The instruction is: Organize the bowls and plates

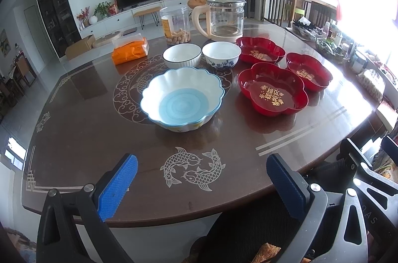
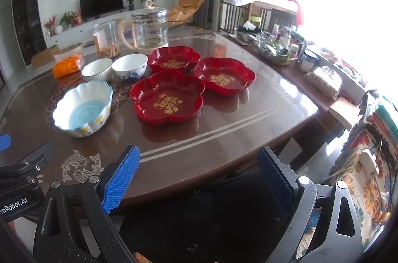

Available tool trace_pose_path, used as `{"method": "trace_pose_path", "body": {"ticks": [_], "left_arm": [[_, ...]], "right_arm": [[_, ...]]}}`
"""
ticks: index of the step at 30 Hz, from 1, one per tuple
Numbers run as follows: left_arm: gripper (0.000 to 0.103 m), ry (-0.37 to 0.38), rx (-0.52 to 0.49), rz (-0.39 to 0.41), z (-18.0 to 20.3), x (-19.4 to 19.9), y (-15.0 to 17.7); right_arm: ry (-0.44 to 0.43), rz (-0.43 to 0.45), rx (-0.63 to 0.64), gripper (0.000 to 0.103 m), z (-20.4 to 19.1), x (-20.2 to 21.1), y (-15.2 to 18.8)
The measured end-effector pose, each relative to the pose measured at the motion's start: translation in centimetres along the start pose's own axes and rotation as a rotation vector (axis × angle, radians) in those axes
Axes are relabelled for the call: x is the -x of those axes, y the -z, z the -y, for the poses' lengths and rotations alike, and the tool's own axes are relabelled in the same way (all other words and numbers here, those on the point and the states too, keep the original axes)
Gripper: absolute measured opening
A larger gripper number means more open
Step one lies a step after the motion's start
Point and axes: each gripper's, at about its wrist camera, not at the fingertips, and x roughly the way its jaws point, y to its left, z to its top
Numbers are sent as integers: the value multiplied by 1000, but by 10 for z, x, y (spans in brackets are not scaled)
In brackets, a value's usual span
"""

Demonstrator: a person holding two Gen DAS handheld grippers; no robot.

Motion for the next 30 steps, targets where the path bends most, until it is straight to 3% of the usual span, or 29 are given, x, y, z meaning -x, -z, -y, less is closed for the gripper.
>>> {"method": "trace_pose_path", "body": {"ticks": [30], "left_arm": [[103,-1,6,-12,-4,-3,2]], "right_arm": [[-22,-24,-23,97,-2,0,2]]}}
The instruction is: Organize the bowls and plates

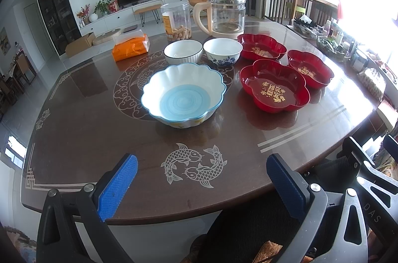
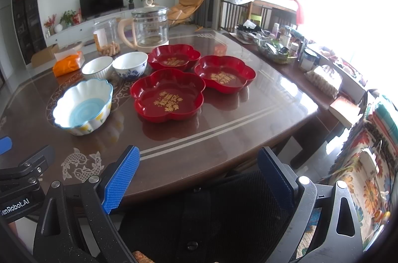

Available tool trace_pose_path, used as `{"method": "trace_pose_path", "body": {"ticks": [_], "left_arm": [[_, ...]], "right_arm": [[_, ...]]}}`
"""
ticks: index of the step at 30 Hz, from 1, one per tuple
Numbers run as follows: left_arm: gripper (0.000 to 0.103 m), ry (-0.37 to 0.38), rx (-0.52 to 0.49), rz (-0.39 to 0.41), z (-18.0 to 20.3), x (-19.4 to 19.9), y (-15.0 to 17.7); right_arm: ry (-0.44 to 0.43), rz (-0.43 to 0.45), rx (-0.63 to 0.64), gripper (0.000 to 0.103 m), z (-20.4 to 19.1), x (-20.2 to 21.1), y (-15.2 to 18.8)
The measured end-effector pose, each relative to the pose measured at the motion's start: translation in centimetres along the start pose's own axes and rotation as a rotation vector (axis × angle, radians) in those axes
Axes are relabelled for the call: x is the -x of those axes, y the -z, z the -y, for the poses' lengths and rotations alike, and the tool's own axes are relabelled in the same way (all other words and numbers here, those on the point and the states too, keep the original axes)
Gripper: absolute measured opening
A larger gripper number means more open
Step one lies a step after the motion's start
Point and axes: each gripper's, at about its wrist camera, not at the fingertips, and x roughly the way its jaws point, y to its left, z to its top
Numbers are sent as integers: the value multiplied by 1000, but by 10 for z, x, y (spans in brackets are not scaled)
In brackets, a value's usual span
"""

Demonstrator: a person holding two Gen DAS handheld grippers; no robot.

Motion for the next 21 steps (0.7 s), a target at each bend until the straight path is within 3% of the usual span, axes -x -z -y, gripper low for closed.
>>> {"method": "trace_pose_path", "body": {"ticks": [17,21], "left_arm": [[103,-1,3,-8,0,-4,6],[103,-6,3,-8,-2,-5,8]], "right_arm": [[-16,8,-19,97,0,0,0],[-16,-26,-23,97,1,-1,4]]}}
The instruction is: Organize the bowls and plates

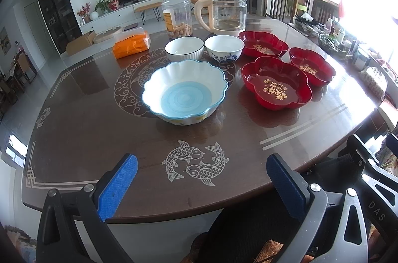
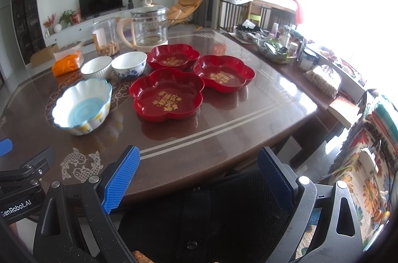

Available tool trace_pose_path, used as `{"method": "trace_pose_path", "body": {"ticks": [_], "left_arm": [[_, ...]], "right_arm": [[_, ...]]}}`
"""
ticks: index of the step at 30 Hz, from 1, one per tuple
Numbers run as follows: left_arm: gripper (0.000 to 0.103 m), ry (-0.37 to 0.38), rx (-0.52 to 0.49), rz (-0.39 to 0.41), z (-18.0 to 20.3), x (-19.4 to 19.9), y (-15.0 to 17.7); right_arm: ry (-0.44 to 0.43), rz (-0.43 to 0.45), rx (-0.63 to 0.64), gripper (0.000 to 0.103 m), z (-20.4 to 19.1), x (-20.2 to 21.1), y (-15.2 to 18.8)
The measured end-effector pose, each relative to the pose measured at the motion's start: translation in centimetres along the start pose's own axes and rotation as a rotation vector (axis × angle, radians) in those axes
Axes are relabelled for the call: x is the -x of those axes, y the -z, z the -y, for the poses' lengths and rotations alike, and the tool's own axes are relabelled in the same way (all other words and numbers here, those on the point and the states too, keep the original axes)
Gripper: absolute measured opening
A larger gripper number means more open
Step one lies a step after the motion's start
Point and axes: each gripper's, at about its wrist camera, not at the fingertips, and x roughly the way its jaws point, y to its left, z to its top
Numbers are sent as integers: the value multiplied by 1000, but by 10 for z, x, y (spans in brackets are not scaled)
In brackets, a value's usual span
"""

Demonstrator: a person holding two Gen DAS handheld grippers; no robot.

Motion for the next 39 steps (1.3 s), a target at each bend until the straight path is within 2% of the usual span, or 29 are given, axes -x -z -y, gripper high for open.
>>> {"method": "trace_pose_path", "body": {"ticks": [9,20,32,39], "left_arm": [[103,-1,-3,1,1,2,-4],[103,29,37,-7,-5,2,-6],[103,22,5,13,0,6,-6],[103,51,15,-7,-1,3,-5]], "right_arm": [[-47,-21,-57,97,1,2,0],[-19,-11,-30,97,0,2,0],[-13,-14,-24,97,1,2,0],[-12,-10,-22,97,1,2,0]]}}
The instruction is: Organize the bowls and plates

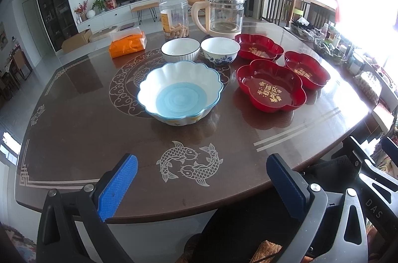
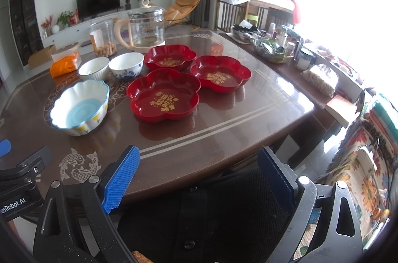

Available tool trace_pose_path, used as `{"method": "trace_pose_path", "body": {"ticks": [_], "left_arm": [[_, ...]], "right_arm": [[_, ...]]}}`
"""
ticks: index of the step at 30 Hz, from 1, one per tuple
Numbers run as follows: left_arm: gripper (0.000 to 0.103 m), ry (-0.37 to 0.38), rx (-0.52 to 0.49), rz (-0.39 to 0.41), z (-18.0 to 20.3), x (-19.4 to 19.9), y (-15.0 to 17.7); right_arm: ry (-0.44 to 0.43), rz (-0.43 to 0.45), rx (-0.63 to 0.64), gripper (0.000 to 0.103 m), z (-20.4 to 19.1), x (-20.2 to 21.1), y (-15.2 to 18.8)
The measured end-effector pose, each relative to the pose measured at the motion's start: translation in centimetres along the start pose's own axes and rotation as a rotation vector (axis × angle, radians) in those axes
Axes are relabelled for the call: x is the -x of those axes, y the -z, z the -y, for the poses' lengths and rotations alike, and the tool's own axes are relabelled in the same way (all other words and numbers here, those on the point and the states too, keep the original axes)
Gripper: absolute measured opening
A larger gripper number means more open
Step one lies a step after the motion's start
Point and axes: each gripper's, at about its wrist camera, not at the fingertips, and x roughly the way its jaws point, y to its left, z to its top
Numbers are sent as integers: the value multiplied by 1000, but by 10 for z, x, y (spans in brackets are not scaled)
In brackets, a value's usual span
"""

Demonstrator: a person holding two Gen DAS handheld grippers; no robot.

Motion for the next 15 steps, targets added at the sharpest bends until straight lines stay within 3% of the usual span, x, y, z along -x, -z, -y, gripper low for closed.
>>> {"method": "trace_pose_path", "body": {"ticks": [4,9,15], "left_arm": [[103,25,-6,-22,2,-3,1],[103,-14,-32,-1,5,-2,3],[103,25,1,-27,-1,-4,2]], "right_arm": [[1,-1,0,97,0,0,0],[1,-2,1,97,0,0,1],[-7,6,-10,97,3,1,-1]]}}
